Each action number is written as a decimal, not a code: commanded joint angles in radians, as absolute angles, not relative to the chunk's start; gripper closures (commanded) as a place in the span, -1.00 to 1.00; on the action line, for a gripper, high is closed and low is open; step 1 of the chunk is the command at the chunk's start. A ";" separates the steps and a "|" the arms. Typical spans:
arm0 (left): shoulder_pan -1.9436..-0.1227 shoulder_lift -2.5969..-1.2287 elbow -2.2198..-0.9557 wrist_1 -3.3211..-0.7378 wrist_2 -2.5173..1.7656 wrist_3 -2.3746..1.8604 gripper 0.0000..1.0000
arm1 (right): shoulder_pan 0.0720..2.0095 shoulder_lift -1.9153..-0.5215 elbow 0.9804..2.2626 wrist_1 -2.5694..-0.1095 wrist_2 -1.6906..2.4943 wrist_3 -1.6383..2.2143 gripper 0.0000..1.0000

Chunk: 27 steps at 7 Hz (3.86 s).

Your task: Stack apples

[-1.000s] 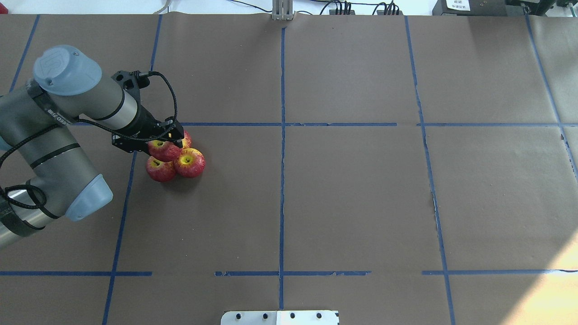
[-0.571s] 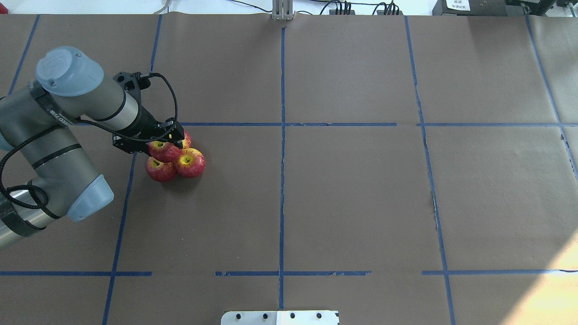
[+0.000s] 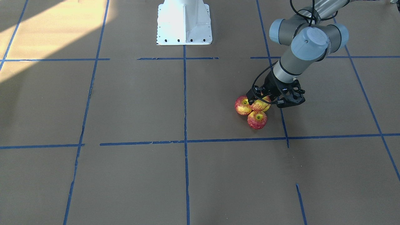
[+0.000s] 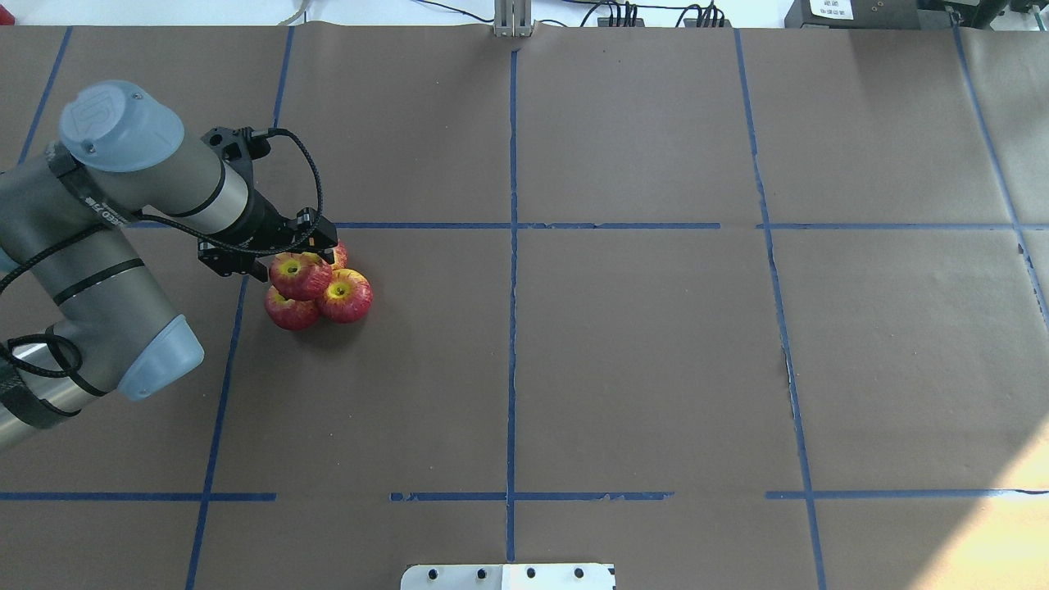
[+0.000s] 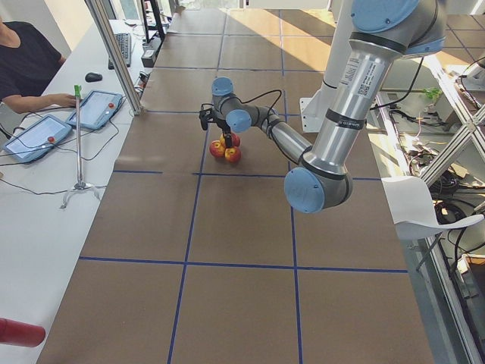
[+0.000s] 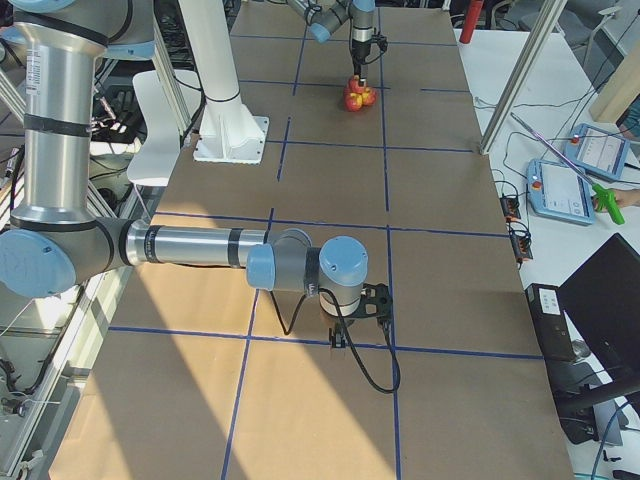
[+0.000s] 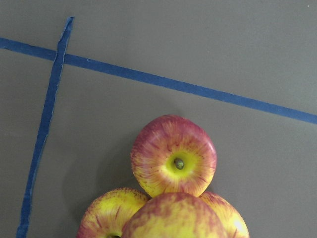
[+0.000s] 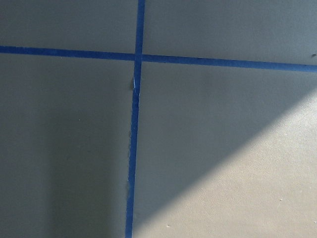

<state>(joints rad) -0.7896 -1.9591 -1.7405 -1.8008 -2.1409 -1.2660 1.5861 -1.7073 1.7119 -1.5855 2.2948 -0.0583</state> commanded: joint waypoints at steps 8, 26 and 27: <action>-1.444 -1.706 -1.731 -1.618 -2.249 -0.093 -1.00 | 1.586 -1.707 1.712 -1.586 2.295 -0.058 -1.00; -1.732 -1.537 -1.589 -1.453 -2.362 0.304 -1.00 | 1.586 -1.707 1.712 -1.586 2.295 -0.058 -1.00; -1.730 -1.542 -1.585 -1.454 -2.364 0.302 -1.00 | 1.586 -1.707 1.712 -1.586 2.295 -0.058 -1.00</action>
<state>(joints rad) -1.7315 -1.5381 -1.5862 -1.4535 -2.3629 0.3030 1.5861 -1.7073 1.7119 -1.5861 2.2948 -0.0583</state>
